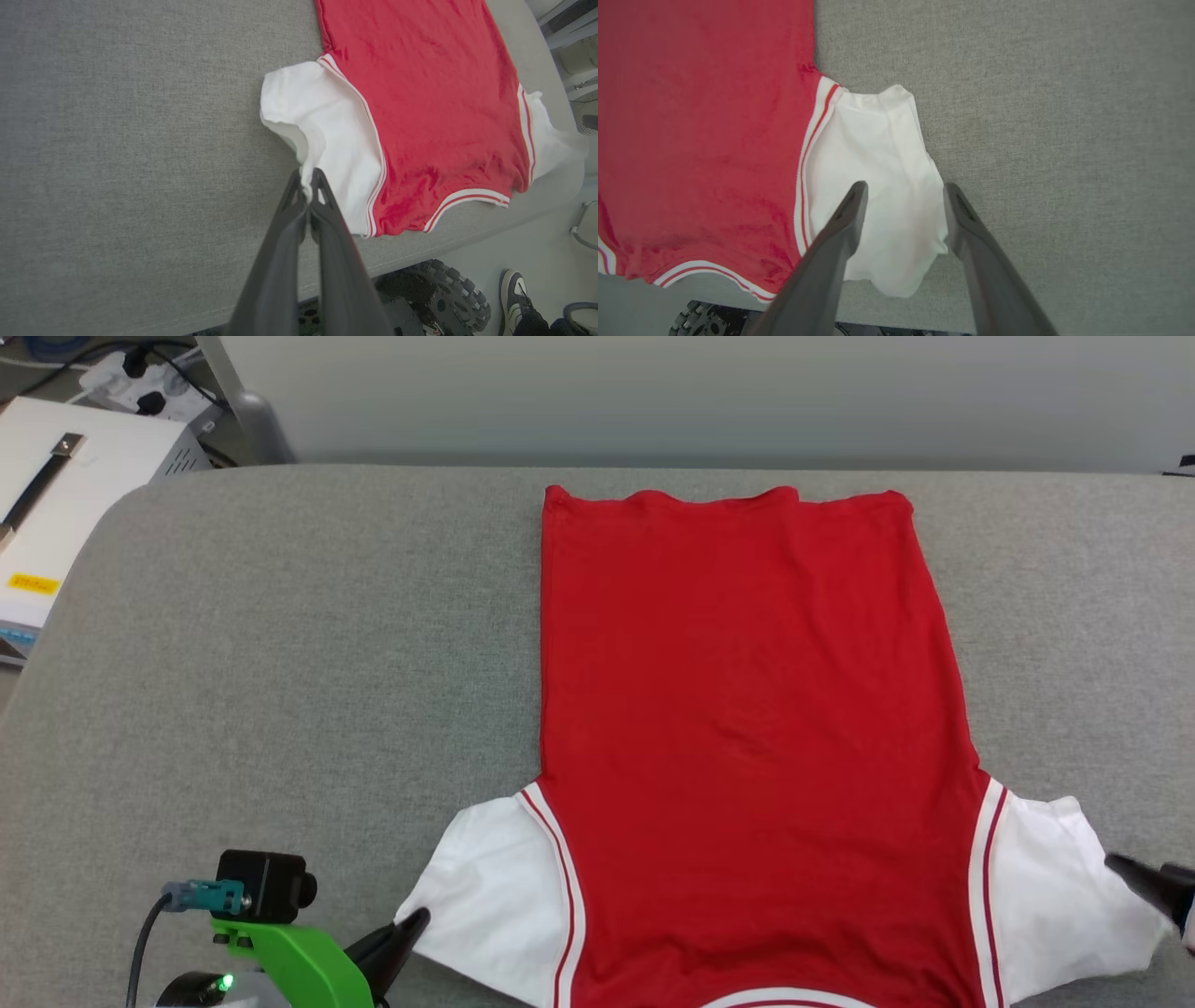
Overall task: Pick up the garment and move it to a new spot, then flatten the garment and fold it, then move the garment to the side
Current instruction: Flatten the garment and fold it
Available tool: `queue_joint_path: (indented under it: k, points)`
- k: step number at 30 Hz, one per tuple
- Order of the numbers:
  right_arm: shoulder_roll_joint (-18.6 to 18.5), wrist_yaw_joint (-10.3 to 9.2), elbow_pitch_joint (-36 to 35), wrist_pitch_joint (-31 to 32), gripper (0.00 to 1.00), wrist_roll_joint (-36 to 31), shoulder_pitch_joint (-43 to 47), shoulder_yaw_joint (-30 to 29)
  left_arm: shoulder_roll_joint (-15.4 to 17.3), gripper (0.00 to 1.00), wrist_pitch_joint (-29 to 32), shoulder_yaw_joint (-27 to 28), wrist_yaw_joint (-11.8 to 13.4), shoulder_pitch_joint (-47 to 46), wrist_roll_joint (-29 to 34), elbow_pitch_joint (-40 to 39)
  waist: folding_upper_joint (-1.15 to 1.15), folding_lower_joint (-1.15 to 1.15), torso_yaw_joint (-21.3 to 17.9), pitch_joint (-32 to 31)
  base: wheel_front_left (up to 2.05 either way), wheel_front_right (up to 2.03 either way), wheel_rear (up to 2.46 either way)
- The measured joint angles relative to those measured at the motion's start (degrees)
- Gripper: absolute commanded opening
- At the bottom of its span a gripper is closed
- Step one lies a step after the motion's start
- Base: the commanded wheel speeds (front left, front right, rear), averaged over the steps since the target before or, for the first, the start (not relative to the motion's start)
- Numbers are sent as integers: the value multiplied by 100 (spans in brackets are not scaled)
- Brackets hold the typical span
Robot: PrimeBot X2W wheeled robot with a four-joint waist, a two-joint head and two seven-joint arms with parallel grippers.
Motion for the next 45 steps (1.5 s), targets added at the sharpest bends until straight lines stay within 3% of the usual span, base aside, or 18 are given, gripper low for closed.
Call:
queue_joint_path:
  k: [7, 13, 19, 20, 23, 26, 33, 42, 43, 44, 45]
  points:
    - [-133, 0, -616, 528, 100, 74, -1032, -96, 127, 0, 282, -257, 75, -9, 147, -776, 0, 0, 116, 534, 0, 0, 0]
    - [-169, 0, -670, 1191, 100, -60, -2359, -149, 147, 0, 293, -413, 70, -270, 487, -1157, 0, 0, 311, 1101, 0, 0, 0]
    - [-347, 0, -216, 1689, 100, -419, -3733, -42, -15, 0, 149, -615, -41, -594, 678, -1305, 0, 1, 587, 1720, 0, 0, 0]
    - [-356, 0, 87, 1825, 100, -631, -4428, 0, -146, 0, 36, -633, -76, -709, 703, -1335, 0, 1, 750, 2052, 0, 0, 0]
    - [-459, 0, 453, 1945, 100, -801, -4995, 60, -178, 0, -35, -637, -144, -849, 705, -1308, 0, 2, 910, 2359, 0, 0, 0]
    - [-664, 0, 761, 1962, 100, -1010, -5322, 188, -219, 0, -100, -681, -230, -929, 706, -1281, 0, 2, 1094, 2613, 0, 0, 0]
    - [-737, 0, 1425, 1938, 100, -1300, -5962, 399, -320, 0, -203, -756, -326, -1086, 712, -1173, 0, 2, 1508, 3070, 0, 0, 0]
    - [-1009, 0, 1744, 1790, 100, -1392, -6198, 686, -421, 0, -257, -828, -333, -1178, 721, -1101, 0, 1, 1836, 3355, 0, 0, 0]
    - [-1027, 0, 1759, 1792, 70, -1389, -6196, 701, -426, 0, -257, -834, -332, -1181, 721, -1093, 0, 2, 1849, 3359, 0, 0, 0]
    - [-1046, 0, 1764, 1794, 25, -1380, -6184, 723, -428, 0, -257, -837, -332, -1181, 727, -1087, 0, 1, 1851, 3353, 0, 0, 0]
    - [-1060, 0, 1772, 1794, 0, -1376, -6180, 736, -428, 0, -257, -840, -331, -1182, 748, -1083, 0, 1, 1850, 3344, 0, 0, 0]
